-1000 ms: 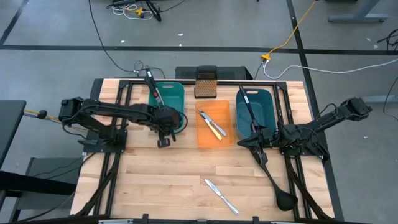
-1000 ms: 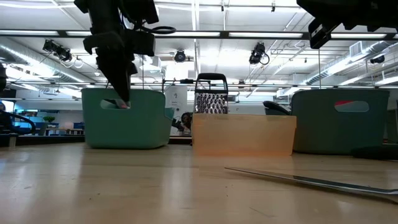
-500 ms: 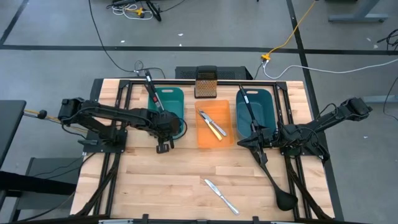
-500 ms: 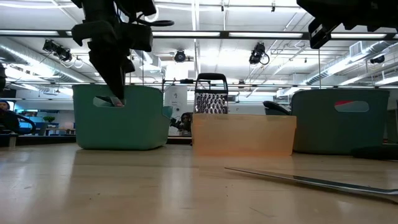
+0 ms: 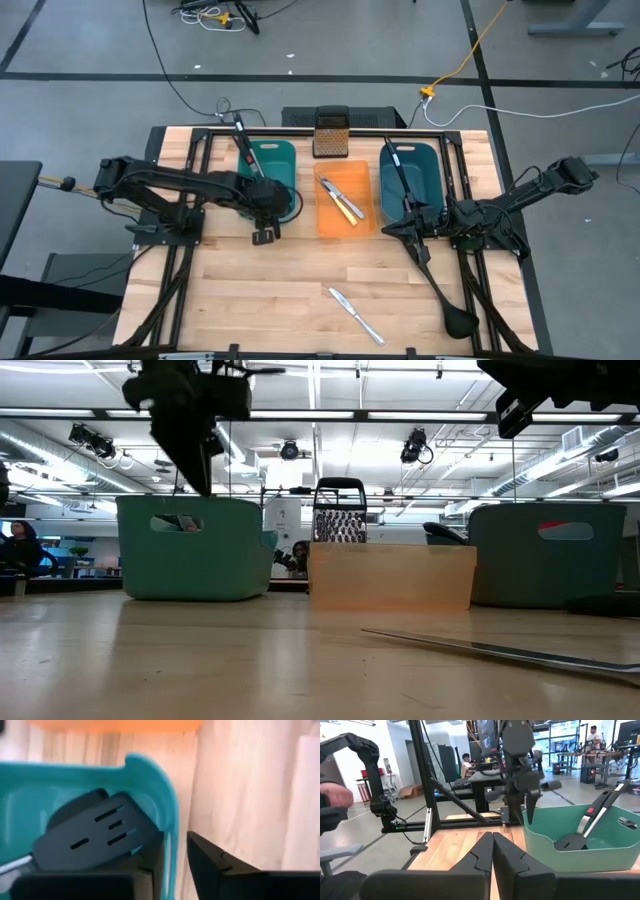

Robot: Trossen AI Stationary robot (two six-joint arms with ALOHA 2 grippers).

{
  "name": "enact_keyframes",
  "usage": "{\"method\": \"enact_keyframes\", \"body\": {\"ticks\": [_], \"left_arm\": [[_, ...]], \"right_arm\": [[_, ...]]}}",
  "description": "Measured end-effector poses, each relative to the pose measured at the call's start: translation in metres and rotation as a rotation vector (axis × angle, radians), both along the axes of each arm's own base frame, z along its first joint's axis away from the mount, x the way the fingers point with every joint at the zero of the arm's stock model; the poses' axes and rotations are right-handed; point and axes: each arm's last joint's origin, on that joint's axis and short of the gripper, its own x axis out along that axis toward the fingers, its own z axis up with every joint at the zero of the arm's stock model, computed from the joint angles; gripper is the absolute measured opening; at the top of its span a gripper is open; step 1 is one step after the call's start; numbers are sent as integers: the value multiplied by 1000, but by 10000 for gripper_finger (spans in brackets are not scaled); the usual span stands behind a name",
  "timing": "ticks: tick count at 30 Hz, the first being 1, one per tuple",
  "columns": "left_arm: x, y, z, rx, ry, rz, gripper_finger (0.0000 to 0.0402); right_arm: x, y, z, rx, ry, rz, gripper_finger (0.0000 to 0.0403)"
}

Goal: Pick & Place Kitchen Items
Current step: Put the black serving spoon into the blue bin

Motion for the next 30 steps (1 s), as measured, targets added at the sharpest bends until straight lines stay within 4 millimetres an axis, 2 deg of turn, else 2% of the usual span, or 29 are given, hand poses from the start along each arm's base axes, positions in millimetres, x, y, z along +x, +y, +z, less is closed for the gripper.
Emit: {"method": "enact_keyframes", "body": {"ticks": [4, 7, 10, 13, 16, 22, 26, 30], "left_arm": [[4, -7, 27, -4, -61, -25, 105], [-1, -22, 56, 16, -166, -80, 101], [-23, -37, 80, 67, -303, -165, 79], [-50, -44, 97, 44, -566, -189, 48], [-73, -41, 88, 13, -785, -205, 14], [-114, -25, 24, 79, -984, -111, 13], [-128, -21, -16, 46, -1089, -100, 7], [-137, -18, -38, 17, -1147, -102, 7]], "right_arm": [[0, 0, 0, -1, 2, 0, 18], [0, 0, 0, -1, 2, 0, 18], [0, 0, 0, -1, 4, 0, 18], [0, 0, -1, -5, 13, -1, 18], [0, -1, -1, -8, 16, -28, 18], [1, -1, -2, -17, 20, -35, 18], [1, -1, -1, -14, 12, -35, 18], [1, -2, -1, -18, 14, -65, 18]]}}
